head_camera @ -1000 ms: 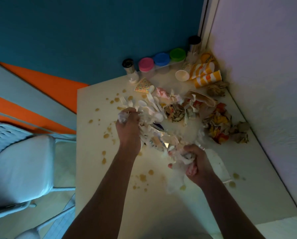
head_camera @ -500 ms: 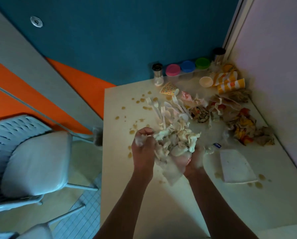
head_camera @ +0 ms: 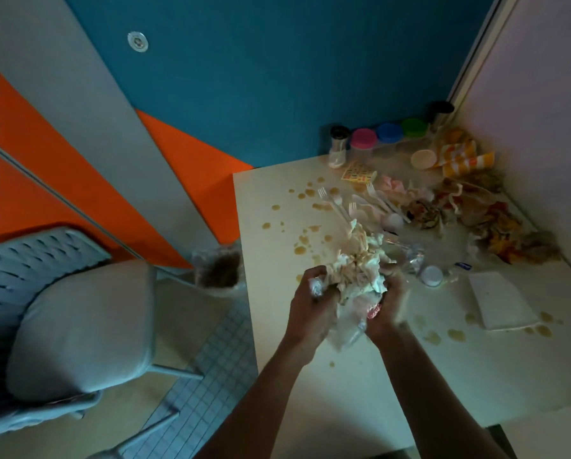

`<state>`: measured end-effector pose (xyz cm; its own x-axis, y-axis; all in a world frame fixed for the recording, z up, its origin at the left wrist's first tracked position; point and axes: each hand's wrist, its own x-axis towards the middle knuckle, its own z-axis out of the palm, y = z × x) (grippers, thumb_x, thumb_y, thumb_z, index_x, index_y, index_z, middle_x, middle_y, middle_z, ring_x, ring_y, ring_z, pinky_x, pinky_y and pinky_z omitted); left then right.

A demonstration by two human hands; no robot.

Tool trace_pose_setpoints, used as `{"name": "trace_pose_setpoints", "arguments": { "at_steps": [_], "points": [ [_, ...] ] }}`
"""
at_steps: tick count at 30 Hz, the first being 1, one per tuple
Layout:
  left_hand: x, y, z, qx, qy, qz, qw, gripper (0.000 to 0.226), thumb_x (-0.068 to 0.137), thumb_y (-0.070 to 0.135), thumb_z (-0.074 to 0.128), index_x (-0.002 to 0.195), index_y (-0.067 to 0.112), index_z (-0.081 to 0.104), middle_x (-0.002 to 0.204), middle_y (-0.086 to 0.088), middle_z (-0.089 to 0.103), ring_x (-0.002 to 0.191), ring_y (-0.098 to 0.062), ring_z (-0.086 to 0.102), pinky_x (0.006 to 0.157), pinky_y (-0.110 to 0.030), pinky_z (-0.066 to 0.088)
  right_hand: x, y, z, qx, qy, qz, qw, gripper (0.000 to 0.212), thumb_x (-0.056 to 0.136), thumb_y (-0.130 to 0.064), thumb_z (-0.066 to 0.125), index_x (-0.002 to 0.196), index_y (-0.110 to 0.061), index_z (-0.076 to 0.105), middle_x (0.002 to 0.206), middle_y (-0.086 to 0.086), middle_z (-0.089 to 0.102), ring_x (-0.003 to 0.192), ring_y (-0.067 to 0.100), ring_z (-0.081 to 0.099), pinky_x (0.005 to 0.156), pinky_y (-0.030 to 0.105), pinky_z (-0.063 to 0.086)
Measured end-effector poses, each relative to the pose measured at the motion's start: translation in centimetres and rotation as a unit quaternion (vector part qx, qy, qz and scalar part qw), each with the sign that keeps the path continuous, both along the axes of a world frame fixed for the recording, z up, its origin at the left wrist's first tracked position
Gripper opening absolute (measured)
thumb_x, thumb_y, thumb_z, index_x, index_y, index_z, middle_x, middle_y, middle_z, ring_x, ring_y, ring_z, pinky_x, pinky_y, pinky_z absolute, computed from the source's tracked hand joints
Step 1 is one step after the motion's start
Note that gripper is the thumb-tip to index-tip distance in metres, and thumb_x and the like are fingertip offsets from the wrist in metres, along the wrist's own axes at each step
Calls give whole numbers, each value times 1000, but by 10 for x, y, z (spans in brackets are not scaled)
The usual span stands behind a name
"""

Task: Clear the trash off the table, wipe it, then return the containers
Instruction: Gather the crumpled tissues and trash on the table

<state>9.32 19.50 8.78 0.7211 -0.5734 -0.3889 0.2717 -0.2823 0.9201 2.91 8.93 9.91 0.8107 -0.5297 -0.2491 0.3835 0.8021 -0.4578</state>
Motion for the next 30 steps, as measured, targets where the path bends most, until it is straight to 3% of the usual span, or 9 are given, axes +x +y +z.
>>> {"name": "trace_pose_setpoints", "arguments": {
  "at_steps": [4, 8, 13, 18, 20, 23, 24, 27, 30],
  "points": [
    [21, 27, -4, -14, 0, 40, 999, 26, 72, 23, 64, 96, 31, 67, 93, 0, 73, 86, -23, 69, 69, -37, 53, 0, 13, -8, -8, 38, -6, 999, 35, 75, -26, 53, 101, -7, 66, 99, 15, 63, 94, 30, 64, 93, 41, 50],
    [35, 45, 4, -21, 2, 122, 992, 18, 84, 7, 68, 93, 23, 68, 81, 0, 72, 77, -17, 66, 67, -33, 51, 5, 25, -16, -24, 85, 42, 995, 42, 82, -23, 48, 120, -5, 54, 106, 19, 55, 108, 35, 56, 113, 58, 32],
    [62, 79, 7, -14, -68, 214, 974, 20, 82, 9, 66, 103, 9, 67, 90, -15, 73, 78, -26, 68, 66, -37, 55, 21, 50, -23, -41, 103, 106, 988, 35, 84, -21, 44, 115, -15, 57, 93, 11, 58, 93, 29, 61, 89, 43, 53],
    [102, 127, -5, 36, -96, 272, 957, 3, 91, 19, 70, 93, 20, 68, 87, -2, 75, 76, -16, 70, 60, -30, 56, 55, 86, -30, -58, 157, 174, 970, 35, 74, -13, 52, 109, -10, 56, 74, 9, 46, 64, 19, 48, 61, 31, 42],
    [126, 146, -16, 64, -99, 265, 957, 14, 92, 31, 70, 99, 20, 69, 87, -1, 74, 76, -15, 71, 55, -28, 55, 82, 100, -40, -85, 212, 186, 956, 38, 68, -16, 61, 105, -9, 54, 72, 11, 37, 61, 19, 42, 57, 30, 37],
    [160, 166, -35, 121, -115, 239, 956, 15, 88, 37, 70, 91, 23, 66, 81, 2, 72, 76, -19, 69, 67, -42, 60, 123, 119, -50, -133, 270, 219, 928, 8, 80, -13, 57, 77, -5, 58, 60, 6, 48, 49, 13, 48, 46, 24, 38],
    [174, 173, -45, 141, -117, 228, 956, 14, 85, 38, 69, 87, 26, 63, 79, 2, 70, 75, -20, 68, 71, -46, 60, 141, 127, -58, -147, 290, 225, 918, 16, 84, -11, 55, 68, -11, 59, 54, 2, 50, 44, 12, 47, 41, 22, 36],
    [218, 191, -72, 191, -126, 197, 953, 20, 72, 49, 57, 83, 33, 59, 84, 1, 70, 81, -24, 68, 75, -52, 58, 198, 153, -76, -167, 345, 238, 892, 12, 70, -23, 65, 62, -16, 60, 57, 7, 49, 50, 20, 47, 50, 26, 37],
    [269, 197, -87, 222, -135, 149, 954, 23, 74, 43, 57, 87, 25, 62, 86, -3, 70, 85, -25, 67, 76, -48, 56, 256, 165, -112, -165, 392, 225, 877, 30, 58, -34, 68, 79, -12, 69, 75, 17, 53, 69, 30, 45, 59, 39, 35]
  ]
}}
